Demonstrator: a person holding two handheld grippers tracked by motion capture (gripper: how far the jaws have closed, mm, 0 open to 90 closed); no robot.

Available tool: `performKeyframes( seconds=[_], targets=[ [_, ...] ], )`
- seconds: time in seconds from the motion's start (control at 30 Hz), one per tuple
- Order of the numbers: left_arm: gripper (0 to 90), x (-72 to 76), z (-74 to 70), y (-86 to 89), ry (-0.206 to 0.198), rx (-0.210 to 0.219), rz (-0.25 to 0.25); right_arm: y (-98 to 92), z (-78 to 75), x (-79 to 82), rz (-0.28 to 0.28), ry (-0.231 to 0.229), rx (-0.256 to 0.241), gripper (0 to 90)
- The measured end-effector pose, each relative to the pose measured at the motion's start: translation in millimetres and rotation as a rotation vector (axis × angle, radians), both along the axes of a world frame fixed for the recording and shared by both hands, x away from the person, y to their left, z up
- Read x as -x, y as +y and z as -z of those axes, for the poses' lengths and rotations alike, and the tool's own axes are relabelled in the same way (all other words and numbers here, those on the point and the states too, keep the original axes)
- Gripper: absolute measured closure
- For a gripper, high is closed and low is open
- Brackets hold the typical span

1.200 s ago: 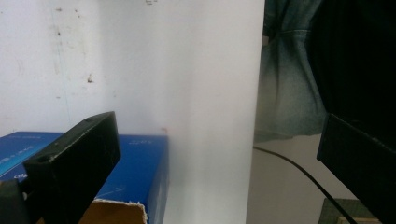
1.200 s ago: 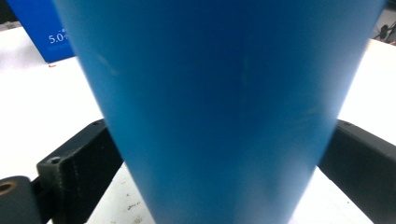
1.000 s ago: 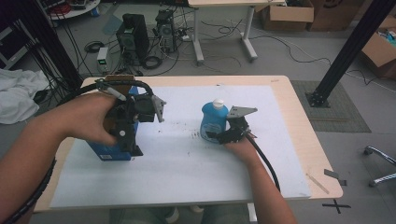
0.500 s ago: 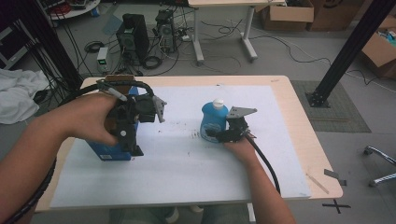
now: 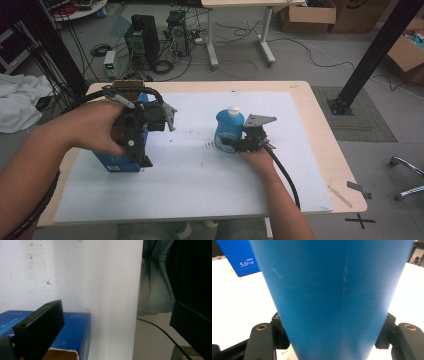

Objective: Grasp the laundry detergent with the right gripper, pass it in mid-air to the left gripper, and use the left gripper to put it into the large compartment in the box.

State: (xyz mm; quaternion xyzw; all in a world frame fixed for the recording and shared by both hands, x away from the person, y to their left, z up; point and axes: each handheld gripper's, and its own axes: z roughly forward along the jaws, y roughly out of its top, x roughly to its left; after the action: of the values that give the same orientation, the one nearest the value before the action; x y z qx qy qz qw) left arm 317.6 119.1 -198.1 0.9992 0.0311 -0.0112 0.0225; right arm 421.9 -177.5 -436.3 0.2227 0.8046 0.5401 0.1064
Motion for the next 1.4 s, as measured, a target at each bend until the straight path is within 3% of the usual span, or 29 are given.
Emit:
performKeyframes(
  seconds=[0.73, 1.0, 1.2, 1.4],
  targets=[
    [0.1, -1.9, 2.0, -2.2, 0.006, -0.002, -0.002, -0.3, -0.5, 3.2, -0.014, -0.033, 0.006, 43.5],
    [0.1, -4.6, 1.6, -7.5, 0.004, -0.001, 0.004, -6.3, -16.1, 12.0, -0.042, -0.039, -0.001, 43.8],
    [0.1, -8.4, 2.8, -12.3, 0.008, -0.004, 0.008, -8.6, -33.9, 23.8, -0.1, -0.054, 0.018, 43.9],
    [0.1, -13.4, 7.1, -21.7, 0.005, -0.008, 0.015, -0.3, -47.6, 45.0, -0.202, -0.063, 0.035, 43.9]
  ],
)
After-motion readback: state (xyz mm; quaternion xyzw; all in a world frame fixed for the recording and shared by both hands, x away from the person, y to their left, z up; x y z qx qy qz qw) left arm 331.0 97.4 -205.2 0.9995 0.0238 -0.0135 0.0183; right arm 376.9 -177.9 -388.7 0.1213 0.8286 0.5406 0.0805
